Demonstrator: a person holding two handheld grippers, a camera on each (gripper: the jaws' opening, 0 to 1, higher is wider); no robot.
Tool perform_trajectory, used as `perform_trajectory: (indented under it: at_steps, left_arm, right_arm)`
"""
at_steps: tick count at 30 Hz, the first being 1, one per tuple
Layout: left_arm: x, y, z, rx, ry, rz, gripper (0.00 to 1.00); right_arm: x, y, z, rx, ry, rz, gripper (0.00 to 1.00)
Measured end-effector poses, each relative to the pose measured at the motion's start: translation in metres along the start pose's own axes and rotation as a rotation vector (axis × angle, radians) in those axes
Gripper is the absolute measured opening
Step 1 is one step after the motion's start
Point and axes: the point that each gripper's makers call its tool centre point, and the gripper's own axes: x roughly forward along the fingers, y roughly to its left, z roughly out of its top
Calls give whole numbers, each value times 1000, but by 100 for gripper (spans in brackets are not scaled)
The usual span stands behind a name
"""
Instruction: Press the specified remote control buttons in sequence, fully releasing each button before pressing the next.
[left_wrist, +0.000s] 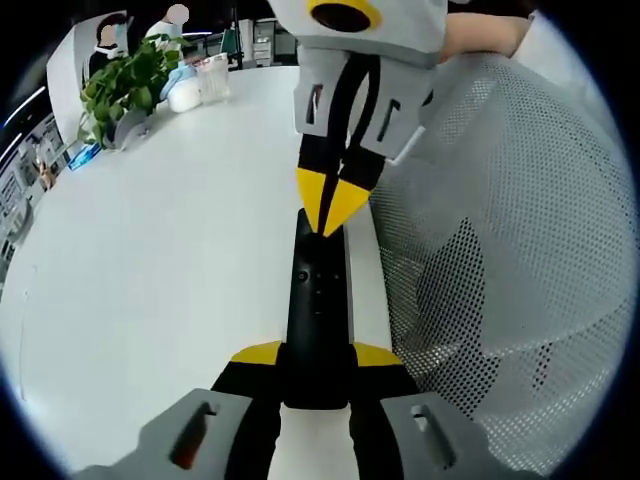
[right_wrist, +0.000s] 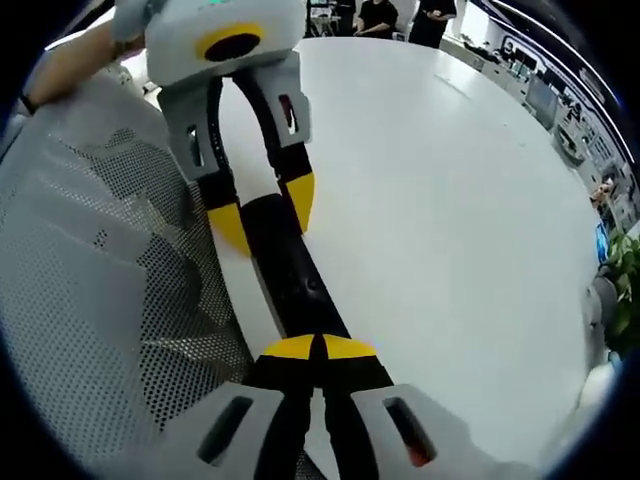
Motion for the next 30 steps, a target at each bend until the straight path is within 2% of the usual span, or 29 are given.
perform_trajectory:
  at_steps: [5, 12, 16, 17, 18, 23, 26, 29, 30]
  left_arm:
    - [0, 0, 0, -1, 0, -2, 19]
    - [0, -1, 0, 15, 11, 4, 19]
    - [0, 0, 0, 20, 14, 5, 19]
    - [0, 0, 0, 18, 12, 5, 19]
    - [0, 0, 0, 18, 11, 4, 19]
    - [0, -1, 0, 18, 11, 6, 19]
    - [0, -1, 0, 16, 9, 4, 19]
    - [0, -1, 0, 15, 10, 3, 19]
    - [0, -1, 0, 14, 10, 3, 19]
  right_arm:
    - [0, -1, 0, 39, -17, 7, 0]
    - [0, 1, 1, 31, -24, -3, 0]
    - [1, 2, 2, -40, 11, -14, 0]
    - [1, 2, 1, -92, 37, -10, 0]
    - [2, 2, 2, -106, 54, -5, 0]
    - [2, -1, 2, 9, 91, 21, 0]
    - [2, -2, 1, 55, 63, 13, 0]
    - [0, 0, 1, 110, -6, -13, 0]
    - [0, -1, 0, 104, -2, -8, 0]
